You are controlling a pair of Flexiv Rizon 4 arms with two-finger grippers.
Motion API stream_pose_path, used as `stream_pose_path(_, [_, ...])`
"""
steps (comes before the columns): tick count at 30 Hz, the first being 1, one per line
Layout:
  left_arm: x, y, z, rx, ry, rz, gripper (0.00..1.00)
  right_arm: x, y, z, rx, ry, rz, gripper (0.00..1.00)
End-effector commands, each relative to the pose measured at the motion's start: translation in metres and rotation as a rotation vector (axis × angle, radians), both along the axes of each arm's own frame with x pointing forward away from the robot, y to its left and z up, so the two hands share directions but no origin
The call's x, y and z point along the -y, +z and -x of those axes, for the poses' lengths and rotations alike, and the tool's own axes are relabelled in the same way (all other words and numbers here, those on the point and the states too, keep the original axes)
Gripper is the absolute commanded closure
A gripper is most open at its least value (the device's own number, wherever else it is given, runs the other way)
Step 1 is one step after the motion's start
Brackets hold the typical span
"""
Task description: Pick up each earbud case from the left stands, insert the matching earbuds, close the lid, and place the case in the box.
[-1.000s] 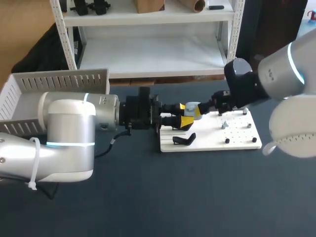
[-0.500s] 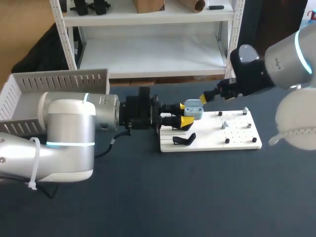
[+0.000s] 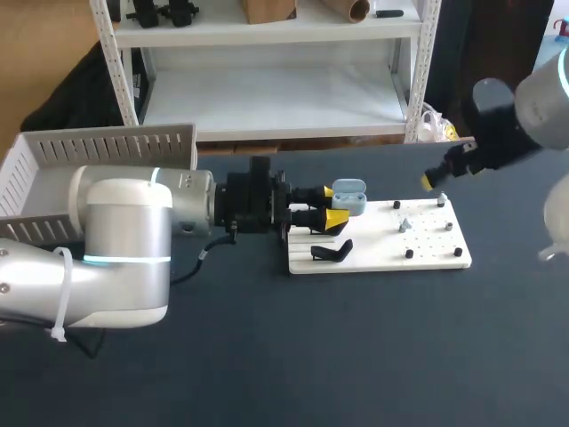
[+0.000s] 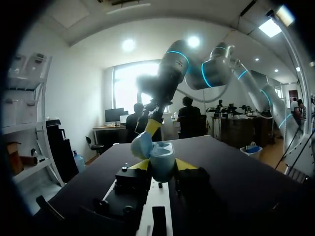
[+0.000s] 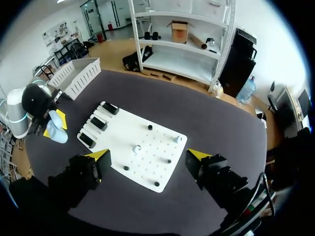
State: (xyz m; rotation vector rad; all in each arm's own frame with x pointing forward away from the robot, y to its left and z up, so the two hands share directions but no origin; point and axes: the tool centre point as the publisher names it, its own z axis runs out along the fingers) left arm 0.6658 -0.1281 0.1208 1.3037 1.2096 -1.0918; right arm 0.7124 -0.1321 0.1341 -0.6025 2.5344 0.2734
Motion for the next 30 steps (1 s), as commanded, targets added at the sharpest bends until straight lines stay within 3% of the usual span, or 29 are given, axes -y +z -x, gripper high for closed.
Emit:
stream_pose_path(1, [0.0,-0.001,0.0,0.002,0.003,0.005,1.0,0.001,-0.009,-0.01,0.058,-0.134,0.238,0.0])
stream_pose_path(11, [0.0,-0.001,0.0,0.002,0.003,0.005,1.0,0.007,-0.04,-0.03,-0.004,-0.136,0.313,0.03])
stream_pose_path(14, [0.0,-0.001,0.0,0.002,0.003,0.005,1.0,0.01,-0.048,-0.037,-0.031,-0.15,0.317,0.12])
stream_pose_path(19, [0.0,-0.001,0.0,0.002,0.003,0.005,1.0,0.009,-0.059,-0.044,-0.045,-0.138,0.348,0.15])
stream_pose_path(21, [0.0,-0.001,0.0,0.002,0.003,0.005,1.0,0.008,-0.063,-0.047,-0.056,-0.136,0.353,0.28])
stream_pose_path(24, [0.0,-0.001,0.0,0.002,0.003,0.005,1.0,0.009,-0.07,-0.052,-0.072,-0.134,0.366,0.27])
stream_pose_path(30, [0.0,-0.001,0.0,0.002,0.003,0.005,1.0,0.016,-0.083,-0.062,-0.102,-0.147,0.383,0.41])
